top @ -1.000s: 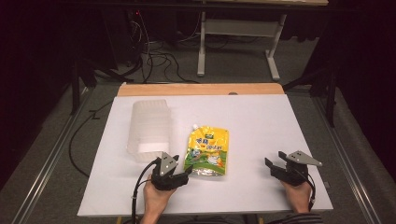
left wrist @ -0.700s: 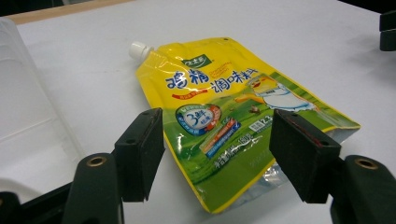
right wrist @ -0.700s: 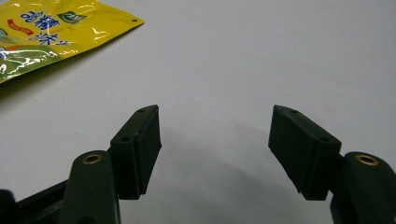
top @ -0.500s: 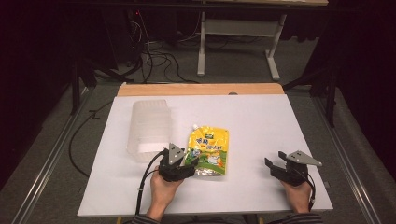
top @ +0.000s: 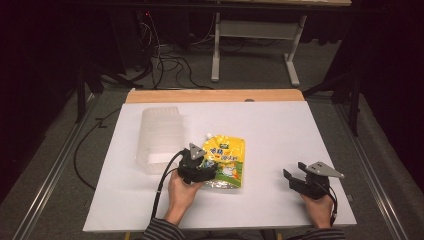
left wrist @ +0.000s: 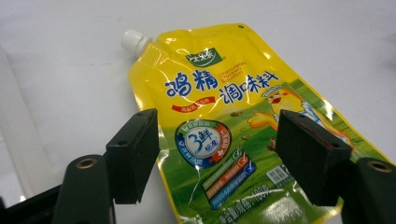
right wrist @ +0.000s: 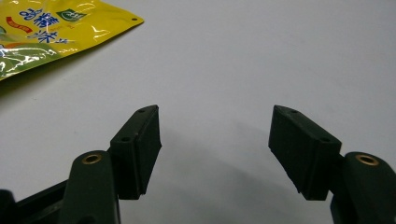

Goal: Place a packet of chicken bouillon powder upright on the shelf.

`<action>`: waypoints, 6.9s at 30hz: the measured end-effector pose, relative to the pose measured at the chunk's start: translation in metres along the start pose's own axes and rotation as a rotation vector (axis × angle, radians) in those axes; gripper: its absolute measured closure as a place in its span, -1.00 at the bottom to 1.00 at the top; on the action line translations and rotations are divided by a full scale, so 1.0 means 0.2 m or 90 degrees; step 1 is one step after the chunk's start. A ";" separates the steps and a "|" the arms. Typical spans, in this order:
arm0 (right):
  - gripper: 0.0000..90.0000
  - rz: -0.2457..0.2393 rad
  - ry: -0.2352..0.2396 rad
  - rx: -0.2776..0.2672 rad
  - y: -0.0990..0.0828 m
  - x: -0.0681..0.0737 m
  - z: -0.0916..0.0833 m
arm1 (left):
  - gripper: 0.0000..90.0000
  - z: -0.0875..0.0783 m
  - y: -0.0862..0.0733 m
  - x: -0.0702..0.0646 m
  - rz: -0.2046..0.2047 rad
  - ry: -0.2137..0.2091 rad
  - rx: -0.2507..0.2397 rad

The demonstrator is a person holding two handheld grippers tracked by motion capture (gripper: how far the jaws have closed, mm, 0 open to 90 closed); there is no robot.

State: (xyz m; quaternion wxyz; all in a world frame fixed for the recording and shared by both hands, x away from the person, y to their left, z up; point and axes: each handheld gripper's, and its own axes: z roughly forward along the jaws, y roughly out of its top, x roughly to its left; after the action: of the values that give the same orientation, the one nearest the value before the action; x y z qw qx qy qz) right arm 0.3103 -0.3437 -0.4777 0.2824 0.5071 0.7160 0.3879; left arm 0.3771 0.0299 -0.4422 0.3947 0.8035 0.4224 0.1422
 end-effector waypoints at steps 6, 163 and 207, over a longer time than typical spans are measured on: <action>-0.23 -0.001 0.002 -0.002 0.00 0.00 0.00 | -0.44 0.08 0.06 0.00 -0.016 0.013 0.032; -0.24 -0.006 -0.002 0.012 0.00 0.00 0.01 | 0.89 -0.64 0.25 0.57 0.011 0.085 -0.204; -0.24 -0.005 -0.006 0.001 0.00 0.01 0.00 | 0.87 -0.45 0.20 0.62 0.000 0.071 -0.049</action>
State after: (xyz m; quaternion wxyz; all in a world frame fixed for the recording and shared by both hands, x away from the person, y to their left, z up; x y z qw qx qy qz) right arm 0.3098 -0.3426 -0.4777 0.2870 0.5061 0.7171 0.3837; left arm 0.4239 0.1604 -0.3663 0.4012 0.7785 0.4380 0.2027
